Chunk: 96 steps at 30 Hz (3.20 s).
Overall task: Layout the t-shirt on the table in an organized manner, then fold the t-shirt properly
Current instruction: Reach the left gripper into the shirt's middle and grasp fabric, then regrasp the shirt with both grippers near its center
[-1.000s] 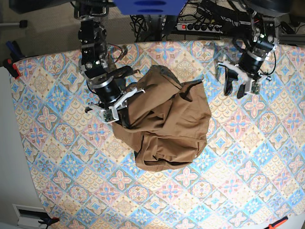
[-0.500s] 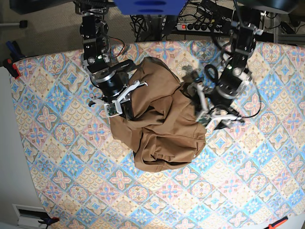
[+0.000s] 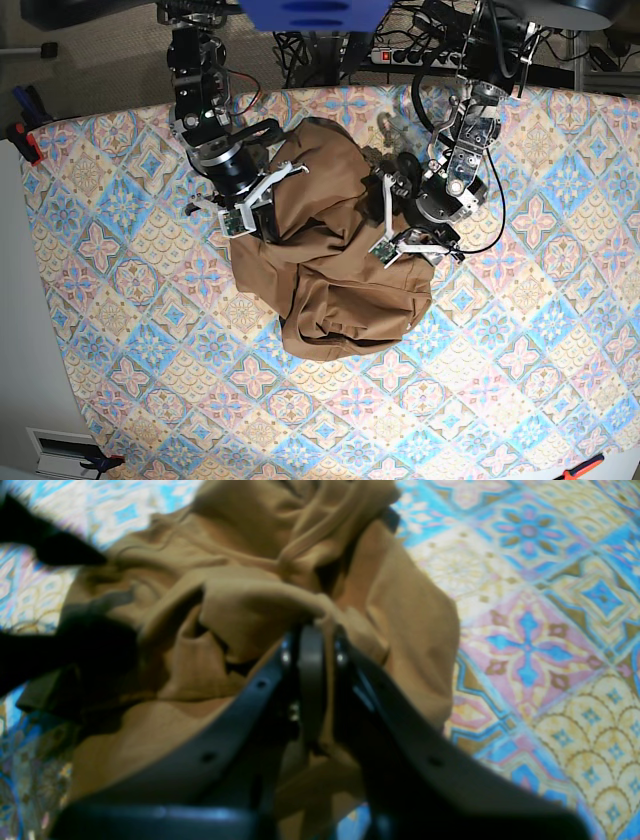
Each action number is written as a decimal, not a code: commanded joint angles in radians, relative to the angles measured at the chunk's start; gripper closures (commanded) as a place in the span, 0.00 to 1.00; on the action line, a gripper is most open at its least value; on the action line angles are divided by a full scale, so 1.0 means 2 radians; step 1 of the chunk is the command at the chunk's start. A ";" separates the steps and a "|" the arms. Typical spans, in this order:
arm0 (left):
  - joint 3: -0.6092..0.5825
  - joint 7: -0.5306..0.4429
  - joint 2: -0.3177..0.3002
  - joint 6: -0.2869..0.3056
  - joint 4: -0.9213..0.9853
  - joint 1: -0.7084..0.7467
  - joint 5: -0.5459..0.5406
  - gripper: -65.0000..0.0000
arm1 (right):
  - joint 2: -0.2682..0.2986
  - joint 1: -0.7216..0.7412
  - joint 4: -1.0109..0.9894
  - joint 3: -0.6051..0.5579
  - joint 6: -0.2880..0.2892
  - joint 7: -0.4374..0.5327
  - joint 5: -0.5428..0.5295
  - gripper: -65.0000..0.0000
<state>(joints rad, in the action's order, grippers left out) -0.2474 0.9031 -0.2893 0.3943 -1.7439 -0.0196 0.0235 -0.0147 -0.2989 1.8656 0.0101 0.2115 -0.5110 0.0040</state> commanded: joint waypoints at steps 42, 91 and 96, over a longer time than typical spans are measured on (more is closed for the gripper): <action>0.235 0.113 0.057 0.034 -0.144 -0.148 -0.004 1.00 | 0.000 0.070 0.009 0.109 0.002 -0.116 -0.005 1.00; -0.072 0.181 0.100 0.152 -0.101 -0.050 0.108 0.72 | -0.001 0.164 0.010 0.061 0.005 -0.210 -0.005 1.00; -0.100 0.187 0.099 0.152 -0.077 -0.037 0.108 0.72 | -0.001 0.164 0.010 0.061 0.005 -0.210 -0.005 1.00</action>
<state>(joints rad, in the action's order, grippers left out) -0.4515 1.2789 -0.0940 0.7006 -1.8832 -0.0731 0.2302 -0.0147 0.0109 1.8675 0.1310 0.2207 -0.9562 0.0036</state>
